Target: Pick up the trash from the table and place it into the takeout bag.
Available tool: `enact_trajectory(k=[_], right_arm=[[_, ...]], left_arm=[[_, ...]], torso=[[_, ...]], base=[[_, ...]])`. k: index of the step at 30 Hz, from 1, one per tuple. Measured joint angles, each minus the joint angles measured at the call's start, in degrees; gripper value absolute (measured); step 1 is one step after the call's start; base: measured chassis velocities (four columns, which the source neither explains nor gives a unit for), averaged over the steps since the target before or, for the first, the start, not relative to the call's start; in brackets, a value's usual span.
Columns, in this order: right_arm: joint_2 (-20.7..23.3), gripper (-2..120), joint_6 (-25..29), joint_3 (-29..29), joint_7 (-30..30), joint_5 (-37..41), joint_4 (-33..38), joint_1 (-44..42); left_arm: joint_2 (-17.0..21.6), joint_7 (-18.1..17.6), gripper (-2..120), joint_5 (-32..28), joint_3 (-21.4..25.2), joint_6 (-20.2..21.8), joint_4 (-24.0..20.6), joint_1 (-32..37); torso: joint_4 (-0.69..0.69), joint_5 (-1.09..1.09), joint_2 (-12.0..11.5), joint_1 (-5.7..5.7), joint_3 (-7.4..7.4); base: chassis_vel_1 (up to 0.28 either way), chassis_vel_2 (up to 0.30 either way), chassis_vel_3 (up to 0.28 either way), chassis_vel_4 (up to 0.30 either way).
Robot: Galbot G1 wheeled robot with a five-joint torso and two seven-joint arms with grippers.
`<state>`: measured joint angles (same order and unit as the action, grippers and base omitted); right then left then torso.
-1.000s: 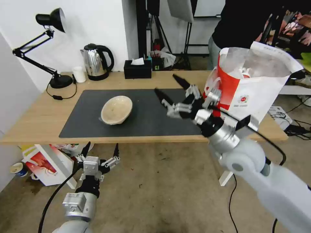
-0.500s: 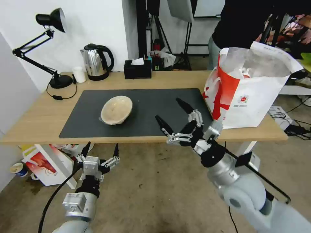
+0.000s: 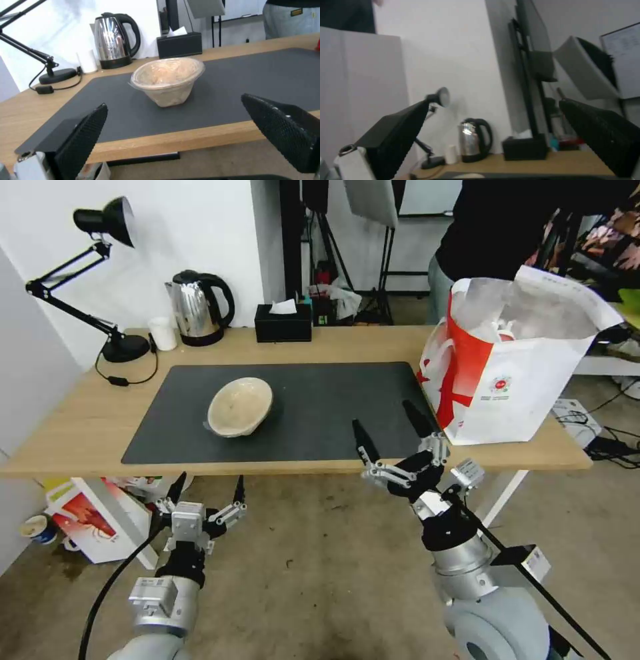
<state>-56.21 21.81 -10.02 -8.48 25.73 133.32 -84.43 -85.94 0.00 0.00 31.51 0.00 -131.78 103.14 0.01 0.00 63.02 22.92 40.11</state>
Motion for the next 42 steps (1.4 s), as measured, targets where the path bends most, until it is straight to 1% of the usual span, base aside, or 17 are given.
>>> enact_trajectory(k=[1, 3, 5, 9, 11, 16, 18, 22, 24, 26, 28, 34, 42], right_arm=[[0.2, 100, 0.0, 0.1, -1.3, -0.8, 0.0, -0.5], [0.3, 100, 0.0, 0.1, -1.8, -1.1, 0.0, -0.8], [0.5, 100, 0.1, 0.7, -4.1, -3.2, 0.0, -1.7], [0.6, 100, 0.4, 1.1, -5.7, -4.7, -0.2, -2.3], [0.7, 100, 0.8, 1.4, -8.3, -5.9, -0.5, -3.0], [1.5, 100, 1.4, 1.4, -10.0, -6.1, -1.1, -3.6], [3.0, 100, 1.6, 1.4, -11.9, -6.8, -1.3, -4.5], [4.2, 100, 1.6, 1.3, -13.5, -7.2, -1.1, -5.2], [5.3, 100, 1.5, 1.0, -16.4, -8.3, -0.9, -7.1], [5.4, 100, 1.5, 1.0, -17.3, -8.8, -0.9, -7.7], [5.6, 100, 1.6, 0.7, -20.2, -10.9, -1.6, -9.9], [5.4, 100, 2.6, 0.7, -21.3, -12.8, -2.9, -11.8], [4.6, 100, 1.3, 1.1, -24.5, -16.4, -4.4, -12.7]], left_arm=[[0.0, 0.0, 100, 0.0, 0.0, 0.0, 0.0, 0.0], [0.0, 0.0, 100, 0.0, 0.0, 0.0, 0.0, 0.0], [0.0, 0.0, 100, 0.0, 0.0, 0.0, 0.0, 0.0], [0.0, 0.0, 100, 0.0, 0.0, 0.0, 0.0, 0.0], [0.0, 0.0, 100, 0.0, 0.0, 0.0, 0.0, 0.0], [0.0, 0.0, 100, 0.0, 0.0, 0.0, 0.0, 0.0], [0.0, 0.0, 100, 0.0, 0.0, 0.0, 0.0, 0.0], [0.0, 0.0, 100, 0.0, 0.0, 0.0, 0.0, 0.0], [0.0, 0.0, 100, 0.0, 0.0, 0.0, 0.0, 0.0], [0.0, 0.0, 100, 0.0, 0.0, 0.0, 0.0, 0.0], [0.0, 0.0, 100, 0.0, 0.0, 0.0, 0.0, 0.0], [0.0, 0.0, 100, 0.0, 0.0, 0.0, 0.0, 0.0], [0.0, 0.0, 100, 0.0, 0.0, 0.0, 0.0, 0.0]], torso=[[0.0, 0.0, 0.0, 0.0, 0.0], [0.0, 0.0, 0.0, 0.0, 0.0], [-0.01, 0.0, 0.0, 0.0, 0.0], [-0.01, 0.0, 0.0, 0.0, 0.0], [-0.01, 0.0, 0.0, 0.0, 0.0], [-0.01, 0.01, 0.0, 0.0, 0.0], [-0.01, 0.01, 0.0, 0.0, 0.0], [0.0, 0.0, 0.0, 0.0, 0.0], [0.0, 0.0, 0.0, 0.0, 0.0], [-0.01, 0.0, 0.0, 0.0, 0.0], [-0.01, 0.0, 0.0, 0.0, 0.0], [-0.01, 0.0, 0.0, 0.0, 0.0], [0.0, 0.0, 0.0, 0.0, 0.0]], base=[[0.0, 0.0, 0.0, 0.0], [0.0, 0.0, 0.0, 0.0], [0.0, 0.0, 0.0, 0.0], [0.0, 0.0, 0.0, 0.0], [0.0, 0.0, 0.0, 0.0], [0.0, 0.0, 0.0, 0.0], [0.0, 0.0, 0.0, 0.0], [0.0, 0.0, 0.0, 0.0], [0.0, 0.0, 0.0, 0.0], [0.0, 0.0, 0.0, 0.0], [0.0, 0.0, 0.0, 0.0], [0.0, 0.0, 0.0, 0.0], [0.0, 0.0, 0.0, 0.0]])
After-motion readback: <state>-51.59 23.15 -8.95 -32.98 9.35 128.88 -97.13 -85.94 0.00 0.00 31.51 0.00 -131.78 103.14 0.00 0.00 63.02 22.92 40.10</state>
